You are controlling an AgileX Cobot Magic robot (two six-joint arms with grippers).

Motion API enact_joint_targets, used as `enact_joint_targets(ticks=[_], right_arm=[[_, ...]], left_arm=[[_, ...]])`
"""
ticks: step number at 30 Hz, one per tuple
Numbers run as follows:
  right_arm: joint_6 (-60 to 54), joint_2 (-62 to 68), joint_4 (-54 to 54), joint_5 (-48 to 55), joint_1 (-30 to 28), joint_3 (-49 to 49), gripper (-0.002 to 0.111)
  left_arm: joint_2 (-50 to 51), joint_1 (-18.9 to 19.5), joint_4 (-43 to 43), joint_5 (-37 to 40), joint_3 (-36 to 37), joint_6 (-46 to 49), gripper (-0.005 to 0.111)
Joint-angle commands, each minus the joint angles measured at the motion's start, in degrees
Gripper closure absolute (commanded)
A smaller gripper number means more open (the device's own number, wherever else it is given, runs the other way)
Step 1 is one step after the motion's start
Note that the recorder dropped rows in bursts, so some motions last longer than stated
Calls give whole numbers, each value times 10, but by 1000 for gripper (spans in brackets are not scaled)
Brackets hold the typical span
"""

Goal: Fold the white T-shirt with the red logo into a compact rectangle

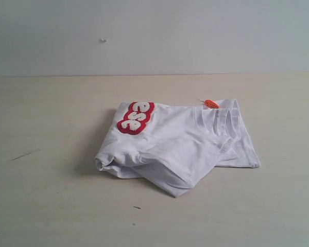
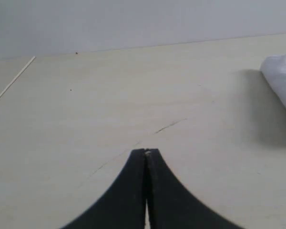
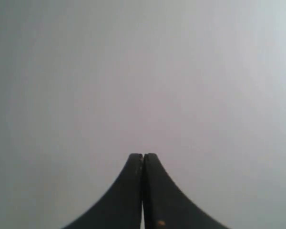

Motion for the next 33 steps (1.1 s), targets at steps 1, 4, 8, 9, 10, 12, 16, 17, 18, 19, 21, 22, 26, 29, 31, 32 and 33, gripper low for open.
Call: enact_joint_targets(ticks=[1, 4, 8, 9, 10, 12, 16, 17, 18, 19, 21, 22, 26, 29, 31, 32, 33], right_arm=[[0, -1, -15, -42, -3, 109, 108], [47, -1, -22, -45, -2, 178, 108], [75, -1, -36, -60, 21, 243, 108], [73, -1, -34, -21, 24, 243, 108], [69, -1, -26, 13, 26, 243, 108], [33, -1, 2, 32, 30, 243, 108], [-33, -1, 59, 96, 30, 243, 108], [-33, -1, 59, 114, 30, 243, 108], [-32, -1, 59, 114, 30, 243, 108], [-32, -1, 59, 114, 30, 243, 108], [-27, -1, 59, 115, 30, 243, 108], [-27, -1, 59, 118, 30, 243, 108], [-19, -1, 64, 125, 30, 243, 108], [-18, -1, 65, 125, 30, 243, 108], [-18, -1, 65, 125, 30, 243, 108], [-18, -1, 65, 125, 30, 243, 108], [-18, -1, 65, 125, 30, 243, 108]], left_arm=[[-3, 1, -4, -4, 0, 0, 107], [-3, 1, -4, -4, 0, 0, 107], [-3, 1, -4, -4, 0, 0, 107], [-3, 1, -4, -4, 0, 0, 107], [-3, 1, -4, -4, 0, 0, 107], [-3, 1, -4, -3, 0, 0, 107], [-3, 1, -4, -3, 0, 0, 107], [-3, 1, -4, -3, 0, 0, 107], [-3, 1, -4, -3, 0, 0, 107], [-3, 1, -4, -3, 0, 0, 107], [-3, 1, -3, -3, 0, 0, 107], [-3, 1, -3, -3, 0, 0, 107], [-3, 1, -3, -3, 0, 0, 107], [-3, 1, -3, -3, 0, 0, 107], [-3, 1, -3, -3, 0, 0, 107], [-3, 1, -3, -3, 0, 0, 107], [-3, 1, -3, -3, 0, 0, 107]])
